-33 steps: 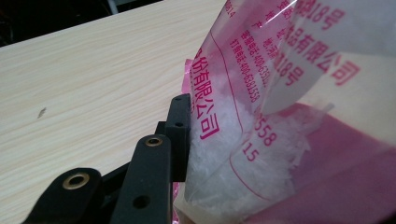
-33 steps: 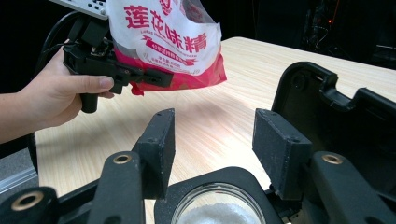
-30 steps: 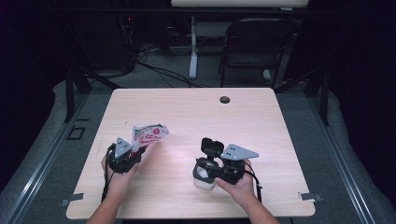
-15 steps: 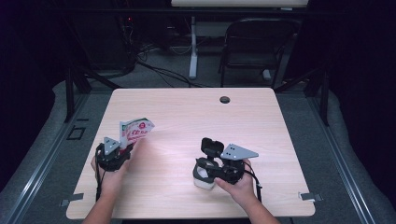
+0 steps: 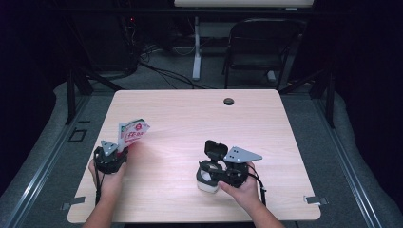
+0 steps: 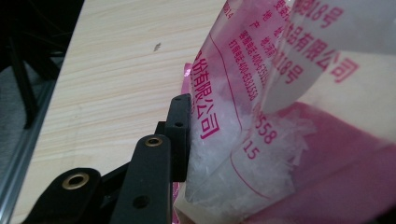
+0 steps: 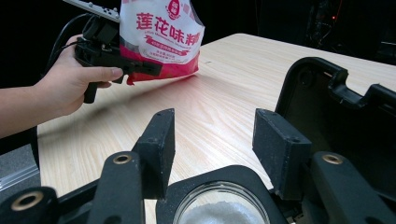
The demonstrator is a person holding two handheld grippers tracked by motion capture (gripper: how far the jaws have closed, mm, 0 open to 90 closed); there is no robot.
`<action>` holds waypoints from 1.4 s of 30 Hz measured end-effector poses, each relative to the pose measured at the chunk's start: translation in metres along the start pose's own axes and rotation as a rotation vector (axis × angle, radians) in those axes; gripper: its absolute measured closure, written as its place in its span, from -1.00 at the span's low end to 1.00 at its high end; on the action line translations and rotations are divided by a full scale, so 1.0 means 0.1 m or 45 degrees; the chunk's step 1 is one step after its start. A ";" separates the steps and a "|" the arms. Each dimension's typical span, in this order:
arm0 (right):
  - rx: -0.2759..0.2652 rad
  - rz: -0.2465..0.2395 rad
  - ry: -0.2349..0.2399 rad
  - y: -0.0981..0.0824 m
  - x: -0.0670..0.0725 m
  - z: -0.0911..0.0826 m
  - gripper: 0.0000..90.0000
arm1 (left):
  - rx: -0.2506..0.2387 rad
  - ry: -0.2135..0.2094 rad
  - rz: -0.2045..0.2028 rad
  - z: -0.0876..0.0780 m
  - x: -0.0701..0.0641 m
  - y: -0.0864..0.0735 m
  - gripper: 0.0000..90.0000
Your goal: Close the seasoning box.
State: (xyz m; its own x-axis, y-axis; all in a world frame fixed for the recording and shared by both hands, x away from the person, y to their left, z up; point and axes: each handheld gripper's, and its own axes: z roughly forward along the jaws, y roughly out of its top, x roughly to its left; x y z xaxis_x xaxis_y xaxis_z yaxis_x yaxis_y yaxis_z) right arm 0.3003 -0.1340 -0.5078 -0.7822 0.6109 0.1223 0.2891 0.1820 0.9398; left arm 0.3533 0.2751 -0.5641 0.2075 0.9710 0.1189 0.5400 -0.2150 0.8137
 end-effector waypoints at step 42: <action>0.014 0.001 -0.003 -0.01 0.00 0.01 0.09 | 0.031 0.006 0.124 0.02 -0.19 0.02 -0.04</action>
State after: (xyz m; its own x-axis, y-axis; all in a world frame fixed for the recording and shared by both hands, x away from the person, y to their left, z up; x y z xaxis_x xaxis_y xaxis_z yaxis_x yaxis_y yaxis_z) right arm 0.3005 -0.1337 -0.5086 -0.7805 0.6131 0.1223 0.2957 0.1898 0.9362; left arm 0.3520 0.2562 -0.5655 0.2559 0.9459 0.1994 0.5370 -0.3106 0.7843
